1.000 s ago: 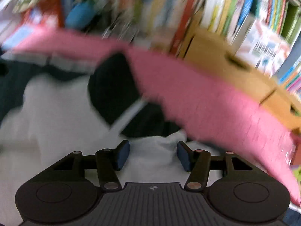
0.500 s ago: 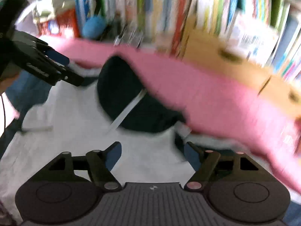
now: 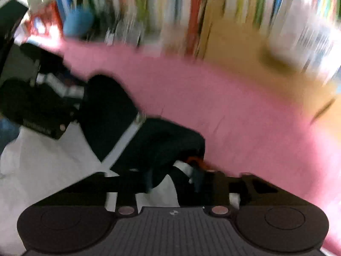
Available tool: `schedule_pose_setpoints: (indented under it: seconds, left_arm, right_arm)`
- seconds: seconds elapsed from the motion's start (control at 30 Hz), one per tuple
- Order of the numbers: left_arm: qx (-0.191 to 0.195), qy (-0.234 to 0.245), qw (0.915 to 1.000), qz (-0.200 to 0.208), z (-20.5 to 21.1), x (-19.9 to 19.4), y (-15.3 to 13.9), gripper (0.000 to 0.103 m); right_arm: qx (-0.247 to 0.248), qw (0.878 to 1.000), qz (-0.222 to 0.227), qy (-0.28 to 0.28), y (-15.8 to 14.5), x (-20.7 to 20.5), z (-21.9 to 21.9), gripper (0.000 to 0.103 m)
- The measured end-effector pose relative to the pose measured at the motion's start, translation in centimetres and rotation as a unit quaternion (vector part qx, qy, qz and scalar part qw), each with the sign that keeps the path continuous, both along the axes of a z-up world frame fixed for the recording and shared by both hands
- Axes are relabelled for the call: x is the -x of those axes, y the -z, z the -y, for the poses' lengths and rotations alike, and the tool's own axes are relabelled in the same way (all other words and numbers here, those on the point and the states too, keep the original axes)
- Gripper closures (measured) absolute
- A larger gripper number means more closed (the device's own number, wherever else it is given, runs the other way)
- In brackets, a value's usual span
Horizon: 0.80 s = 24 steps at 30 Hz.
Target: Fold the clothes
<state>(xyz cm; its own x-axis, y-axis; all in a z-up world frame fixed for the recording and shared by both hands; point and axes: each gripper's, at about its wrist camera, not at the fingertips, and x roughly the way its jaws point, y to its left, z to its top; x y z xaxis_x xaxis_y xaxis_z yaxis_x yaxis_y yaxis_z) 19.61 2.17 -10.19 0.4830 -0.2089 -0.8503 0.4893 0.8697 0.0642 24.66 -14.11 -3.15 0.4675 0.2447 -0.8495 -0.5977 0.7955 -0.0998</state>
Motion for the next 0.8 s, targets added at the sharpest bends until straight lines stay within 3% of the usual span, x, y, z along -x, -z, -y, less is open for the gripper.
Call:
schedule_pose_setpoints:
  seconds: [0.03, 0.07, 0.13, 0.17, 0.23, 0.3, 0.33, 0.37, 0.4, 0.43, 0.5, 0.53, 0.57, 0.6, 0.63, 0.67, 0.7, 0.73, 0.8]
  left_arm:
    - [0.005, -0.011, 0.9998, 0.017, -0.1, 0.0, -0.5, 0.083]
    - [0.001, -0.023, 0.9996, 0.019, -0.3, -0.7, -0.6, 0.091]
    - [-0.007, -0.047, 0.9986, 0.024, -0.6, -2.0, -0.8, 0.089]
    - [-0.01, -0.059, 0.9978, 0.026, -0.8, -2.6, -0.9, 0.088]
    - [-0.018, -0.084, 0.9959, 0.031, -1.1, -3.9, -1.0, 0.088]
    - [-0.016, -0.105, 0.994, 0.027, -1.5, -5.0, -1.2, 0.084]
    - [0.016, -0.104, 0.9945, -0.003, -2.3, -5.0, -1.3, 0.074]
    - [0.039, -0.102, 0.9937, -0.023, -2.8, -5.0, -1.3, 0.045]
    - [0.034, -0.1, 0.9942, -0.017, -2.5, -4.9, -1.2, 0.023]
    - [0.028, -0.098, 0.9947, -0.011, -2.1, -4.8, -1.1, 0.0]
    - [0.018, -0.094, 0.9954, 0.002, -1.5, -4.6, -0.9, 0.0]
    - [0.012, -0.092, 0.9957, 0.009, -1.2, -4.5, -0.9, 0.001]
    - [0.007, -0.09, 0.9958, 0.015, -0.8, -4.4, -0.8, 0.008]
    - [0.002, -0.088, 0.9959, 0.021, -0.5, -4.4, -0.7, 0.016]
    - [-0.004, -0.086, 0.9959, 0.028, -0.2, -4.3, -0.6, 0.027]
    - [-0.009, -0.083, 0.9959, 0.034, 0.1, -4.2, -0.5, 0.058]
    - [-0.014, -0.081, 0.9958, 0.041, 0.5, -4.1, -0.4, 0.069]
    - [-0.02, -0.079, 0.9956, 0.047, 0.8, -4.0, -0.3, 0.078]
    - [-0.032, -0.076, 0.9949, 0.058, 1.4, -4.0, -0.1, 0.079]
  right_arm:
    - [0.004, 0.998, 0.057, -0.003, -1.1, 0.0, -0.3, 0.084]
    - [0.026, 0.99, 0.139, -0.013, -1.7, 0.4, -0.9, 0.093]
    - [0.069, 0.953, 0.294, -0.032, -2.8, 1.0, -2.0, 0.095]
    - [0.086, 0.939, 0.33, -0.043, -2.5, 0.6, -2.5, 0.095]
    - [0.092, 0.954, 0.282, -0.047, -1.1, -2.1, -3.2, 0.092]
    - [0.049, 0.984, 0.171, 0.006, -0.5, -4.5, -2.2, 0.088]
    - [0.025, 0.993, 0.114, 0.033, -0.3, -5.7, -1.7, 0.076]
    - [-0.014, 0.997, 0.058, 0.057, 0.0, -6.1, -0.4, 0.065]
    - [-0.049, 0.996, 0.006, 0.078, 0.8, -6.2, 0.6, 0.037]
    - [-0.084, 0.991, -0.046, 0.098, 1.5, -6.4, 1.6, 0.021]
    - [-0.119, 0.976, -0.131, 0.124, 3.7, -6.8, 3.0, 0.021]
    - [-0.118, 0.974, -0.141, 0.132, 4.5, -6.7, 3.1, 0.025]
    - [-0.114, 0.975, -0.137, 0.133, 5.1, -6.6, 2.9, 0.028]
    - [-0.106, 0.98, -0.12, 0.121, 5.1, -6.4, 2.2, 0.056]
    - [-0.098, 0.984, -0.102, 0.11, 5.0, -6.2, 1.5, 0.069]
    - [-0.085, 0.987, -0.084, 0.106, 4.5, -5.8, 0.8, 0.072]
    - [-0.074, 0.992, -0.047, 0.094, 3.9, -5.6, 0.1, 0.075]
    - [-0.061, 0.995, 0.002, 0.077, 3.2, -5.2, -0.6, 0.077]
    - [-0.025, 0.993, 0.104, 0.042, 2.3, -4.6, -2.2, 0.077]
